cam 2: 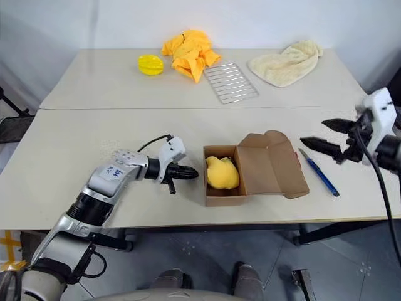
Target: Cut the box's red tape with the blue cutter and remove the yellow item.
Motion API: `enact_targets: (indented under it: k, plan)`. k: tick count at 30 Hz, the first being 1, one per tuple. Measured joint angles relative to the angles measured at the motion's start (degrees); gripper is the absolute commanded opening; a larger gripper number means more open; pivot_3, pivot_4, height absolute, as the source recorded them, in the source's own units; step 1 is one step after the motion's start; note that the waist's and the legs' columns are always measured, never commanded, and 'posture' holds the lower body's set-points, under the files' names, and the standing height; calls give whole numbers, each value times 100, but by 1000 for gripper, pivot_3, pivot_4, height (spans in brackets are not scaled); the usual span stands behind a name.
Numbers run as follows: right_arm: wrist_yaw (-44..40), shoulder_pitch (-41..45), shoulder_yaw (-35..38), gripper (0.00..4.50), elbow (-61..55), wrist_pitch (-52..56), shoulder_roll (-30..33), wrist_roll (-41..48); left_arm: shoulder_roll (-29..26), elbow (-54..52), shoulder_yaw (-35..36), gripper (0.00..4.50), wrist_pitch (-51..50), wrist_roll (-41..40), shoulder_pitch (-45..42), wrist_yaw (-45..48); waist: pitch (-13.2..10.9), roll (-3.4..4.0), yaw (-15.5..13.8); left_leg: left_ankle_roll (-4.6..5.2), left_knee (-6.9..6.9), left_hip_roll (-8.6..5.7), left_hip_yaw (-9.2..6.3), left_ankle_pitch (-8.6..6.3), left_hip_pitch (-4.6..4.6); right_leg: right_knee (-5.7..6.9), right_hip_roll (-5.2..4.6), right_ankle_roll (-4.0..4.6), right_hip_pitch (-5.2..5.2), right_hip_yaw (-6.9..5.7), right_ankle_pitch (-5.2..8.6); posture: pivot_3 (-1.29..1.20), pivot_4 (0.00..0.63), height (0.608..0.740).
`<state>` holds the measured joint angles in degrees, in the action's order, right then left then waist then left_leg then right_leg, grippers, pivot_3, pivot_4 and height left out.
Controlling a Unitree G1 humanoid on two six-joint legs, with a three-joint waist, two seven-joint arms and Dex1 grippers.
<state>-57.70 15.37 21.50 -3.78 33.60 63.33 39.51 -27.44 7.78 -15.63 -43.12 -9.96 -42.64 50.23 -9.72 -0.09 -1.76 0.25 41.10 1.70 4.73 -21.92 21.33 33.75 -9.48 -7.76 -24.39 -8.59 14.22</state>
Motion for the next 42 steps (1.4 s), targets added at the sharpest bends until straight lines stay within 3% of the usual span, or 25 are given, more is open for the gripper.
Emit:
enact_targets:
  k: [4, 10, 17, 21, 25, 37, 40, 42]
  plan:
    - [-823, -1337, 584, 4500, -778, -393, 7, -140, -211, -60, 233, 2660, -299, -172, -178, 130, -3, -5, -12, 0, 3, 0, 0, 0, -5, 2, 0, 0, 3, 2, 0, 0, 150, 740]
    - [-970, -1924, 1096, 4500, -1236, -608, -276, -233, 48, -1184, 512, 4470, -1284, -1110, -978, 455, -8, -14, -83, 0, 7, -1, 1, 0, -15, 4, 0, -5, 8, 12, -3, 0, 150, 740]
    - [-1080, -2660, 1718, 4500, -1674, -642, -669, -230, -128, -1127, 154, 4470, -1382, -1173, -1632, 635, -9, -13, -119, 0, 8, -3, 7, 0, -17, 3, 3, -4, 9, 18, -3, 0, 150, 740]
    - [-818, -2839, 1944, 4500, -1909, -735, -1016, -247, -76, -1074, -1016, 4470, -563, -447, -1909, 822, -9, -14, -181, 0, 7, -5, 6, 0, -25, -3, 3, -4, 19, 17, -2, 0, 150, 740]
    - [-449, -3330, 2122, 4500, -2327, -781, -1633, -255, 72, -318, -1825, 4470, -168, 266, -1945, 795, -10, -13, -176, 0, 6, -4, 5, 0, -23, -1, 6, -3, 17, 15, -2, 0, 150, 740]
    - [288, -4740, 2562, 4500, -3564, -882, -2601, -232, 777, 691, -2326, 4470, 1242, 1358, -2187, 942, -8, -8, -164, 8, 7, -5, 6, -5, -26, 0, 5, -2, 18, 21, -2, 0, 150, 740]
    - [378, -4842, 2655, 4500, -3675, -911, -2607, -228, 871, 846, -2334, 3889, 1492, 1506, -2202, 1085, -7, -7, -153, 10, 7, -5, 6, -6, -26, 0, 5, -2, 18, 22, -2, 0, 150, 740]
    - [419, -4859, 2672, 4500, -3675, -952, -2607, -226, 947, 923, -2342, 3247, 1648, 1625, -2202, 1106, -7, -7, -157, 12, 8, -4, 5, -7, -26, 0, 5, -2, 18, 22, -2, 0, 150, 740]
